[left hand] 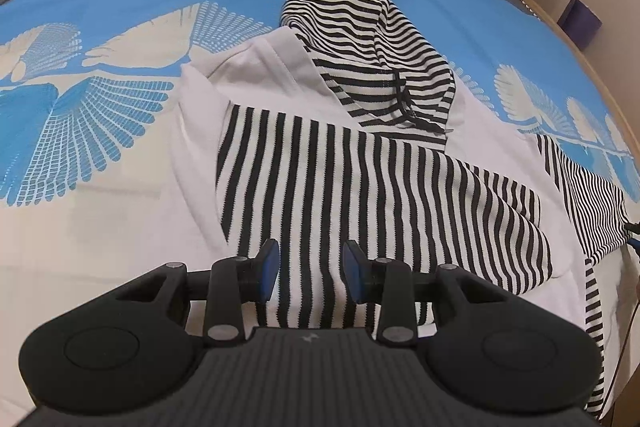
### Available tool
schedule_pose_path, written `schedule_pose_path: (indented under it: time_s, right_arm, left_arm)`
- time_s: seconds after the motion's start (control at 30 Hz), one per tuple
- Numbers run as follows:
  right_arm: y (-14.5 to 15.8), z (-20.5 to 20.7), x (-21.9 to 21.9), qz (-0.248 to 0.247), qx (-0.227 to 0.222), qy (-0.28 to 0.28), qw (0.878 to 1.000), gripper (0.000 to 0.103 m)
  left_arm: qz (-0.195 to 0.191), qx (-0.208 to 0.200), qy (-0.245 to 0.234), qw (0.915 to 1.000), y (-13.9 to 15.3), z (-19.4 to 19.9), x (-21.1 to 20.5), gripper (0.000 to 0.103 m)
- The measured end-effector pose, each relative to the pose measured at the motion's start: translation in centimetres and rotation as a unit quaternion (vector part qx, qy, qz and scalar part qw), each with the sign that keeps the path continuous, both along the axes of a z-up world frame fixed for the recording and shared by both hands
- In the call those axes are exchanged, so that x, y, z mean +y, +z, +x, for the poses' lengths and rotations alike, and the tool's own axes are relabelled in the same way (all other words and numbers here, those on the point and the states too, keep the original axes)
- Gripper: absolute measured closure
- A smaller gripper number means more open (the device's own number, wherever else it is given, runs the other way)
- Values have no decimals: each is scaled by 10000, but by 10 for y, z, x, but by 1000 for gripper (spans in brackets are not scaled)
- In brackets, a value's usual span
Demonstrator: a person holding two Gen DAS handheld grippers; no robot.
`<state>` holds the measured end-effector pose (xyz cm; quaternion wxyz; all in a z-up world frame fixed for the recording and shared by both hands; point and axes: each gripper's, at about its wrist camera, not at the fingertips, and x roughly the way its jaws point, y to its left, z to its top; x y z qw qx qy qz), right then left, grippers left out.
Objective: Fold small clothes
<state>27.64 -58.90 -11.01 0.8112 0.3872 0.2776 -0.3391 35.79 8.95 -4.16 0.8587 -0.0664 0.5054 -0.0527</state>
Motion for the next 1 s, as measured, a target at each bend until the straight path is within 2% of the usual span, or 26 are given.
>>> schedule_pose_path:
  time_s: [0.07, 0.1, 0.13, 0.27, 0.37, 0.47, 0.53, 0.57, 0.63, 0.67, 0.7, 0.77, 0.8, 0.83, 0.87, 0.9, 0.93, 1.0]
  right_arm:
    - [3, 2, 2, -131, 110, -111, 9998, 77]
    - [6, 2, 4, -208, 133, -164, 9996, 83]
    - [9, 2, 7, -300, 136, -191, 9993, 99]
    - [37, 10, 27, -998, -93, -11, 9950, 100]
    - [76, 19, 65, -1570, -465, 428, 9856, 100]
    - [111, 16, 106, -1501, -1123, 790, 9791, 100]
    - [132, 15, 143, -1801, -1293, 1168, 9681, 100]
    - [146, 16, 172, -2108, -1386, 1547, 9552, 100]
    - [167, 16, 226, -2259, -1758, 2447, 9264, 100]
    - [175, 17, 255, -2143, -1968, 3008, 9082, 100]
    - [181, 19, 288, -1896, -2132, 3746, 8822, 97]
    - [182, 22, 345, -1192, -2057, 5121, 8254, 95]
    - [180, 20, 365, -934, -1933, 5481, 8084, 90]
    - [177, 16, 381, -793, -1765, 5701, 7985, 82]
    - [174, 13, 394, -761, -1532, 5835, 7939, 81]
    - [171, 9, 403, -793, -1253, 5846, 7977, 81]
    - [168, 7, 405, -797, -1027, 5749, 8079, 81]
    - [160, 4, 401, -620, -651, 5417, 8358, 81]
  left_arm:
    - [-17, -13, 69, 10000, 1, -1, 4, 64]
    - [-32, -21, 103, 9999, 2, -1, 6, 64]
    - [-55, -32, 142, 9999, 4, -1, 10, 64]
    - [-175, -100, 290, 9994, 12, -3, 24, 64]
    - [-263, -143, 438, 9986, 18, -5, 38, 64]
    - [-380, -170, 572, 9975, 23, -8, 50, 64]
    - [-484, -197, 658, 9965, 27, -8, 56, 64]
    - [-524, -217, 700, 9959, 28, -7, 58, 64]
    - [-562, -240, 814, 9948, 31, -7, 63, 64]
    - [-593, -237, 873, 9941, 31, -6, 65, 64]
    - [-635, -230, 920, 9935, 31, -7, 68, 64]
    - [-700, -223, 972, 9925, 32, -7, 73, 64]
    - [-701, -227, 985, 9924, 32, -7, 74, 64]
    - [-689, -229, 999, 9923, 33, -8, 75, 64]
    - [-685, -229, 1013, 9922, 32, -8, 77, 64]
    - [-688, -223, 1031, 9920, 32, -8, 78, 64]
    - [-699, -214, 1049, 9918, 32, -8, 78, 64]
    - [-798, -173, 1081, 9908, 30, -7, 78, 64]
